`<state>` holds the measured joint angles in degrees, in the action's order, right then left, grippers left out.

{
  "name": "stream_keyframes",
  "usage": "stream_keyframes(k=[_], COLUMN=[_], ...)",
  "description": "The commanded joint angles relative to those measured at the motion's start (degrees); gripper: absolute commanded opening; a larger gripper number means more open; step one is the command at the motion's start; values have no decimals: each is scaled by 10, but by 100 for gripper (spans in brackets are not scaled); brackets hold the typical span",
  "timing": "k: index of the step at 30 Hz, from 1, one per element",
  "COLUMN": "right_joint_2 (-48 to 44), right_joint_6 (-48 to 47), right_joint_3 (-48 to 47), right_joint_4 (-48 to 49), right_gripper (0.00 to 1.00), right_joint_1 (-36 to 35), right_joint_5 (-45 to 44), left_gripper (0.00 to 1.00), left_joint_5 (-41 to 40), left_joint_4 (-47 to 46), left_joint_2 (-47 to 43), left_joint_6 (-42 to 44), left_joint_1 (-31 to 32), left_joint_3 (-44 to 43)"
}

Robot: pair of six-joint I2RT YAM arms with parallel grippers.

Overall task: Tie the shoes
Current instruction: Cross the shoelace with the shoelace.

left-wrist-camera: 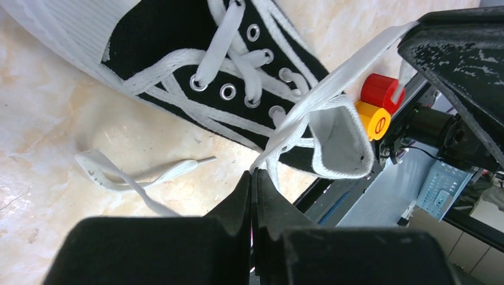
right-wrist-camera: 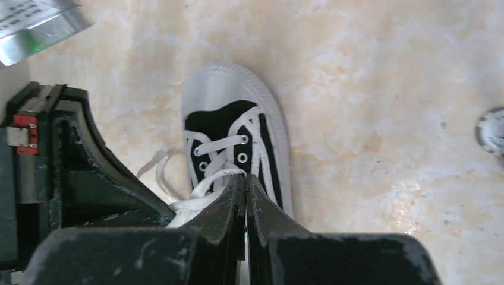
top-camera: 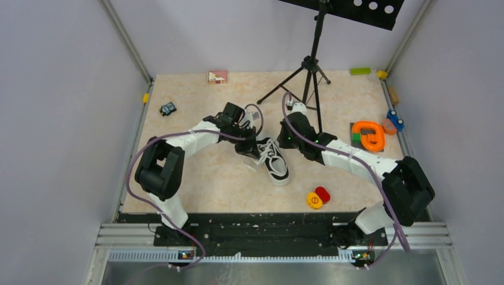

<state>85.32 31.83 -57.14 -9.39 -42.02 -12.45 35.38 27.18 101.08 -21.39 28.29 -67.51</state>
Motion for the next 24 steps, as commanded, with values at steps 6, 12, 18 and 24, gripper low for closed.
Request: stream_keyframes(k=[6, 12, 18, 24], right_joint_2=[-72, -94, -104, -110], right_joint_6=[21, 15, 17, 17], right_joint_3=[28, 39, 48, 56], right_joint_4=[6, 2, 1, 2], right_gripper=[0, 0, 0, 0], right_joint_1=[21, 45, 48, 50], right_joint_5=[-83, -79, -74, -67], left_gripper=[80, 75, 63, 75], left_joint_5=[-78, -148, -196, -200], left_joint_4=[53, 73, 33, 26], left_joint_2=[-71, -96, -135, -126], left_joint_6=[-8, -61, -106, -78], left_joint_1=[6, -12, -46, -44], left_joint_3=[-80, -87, 4, 68])
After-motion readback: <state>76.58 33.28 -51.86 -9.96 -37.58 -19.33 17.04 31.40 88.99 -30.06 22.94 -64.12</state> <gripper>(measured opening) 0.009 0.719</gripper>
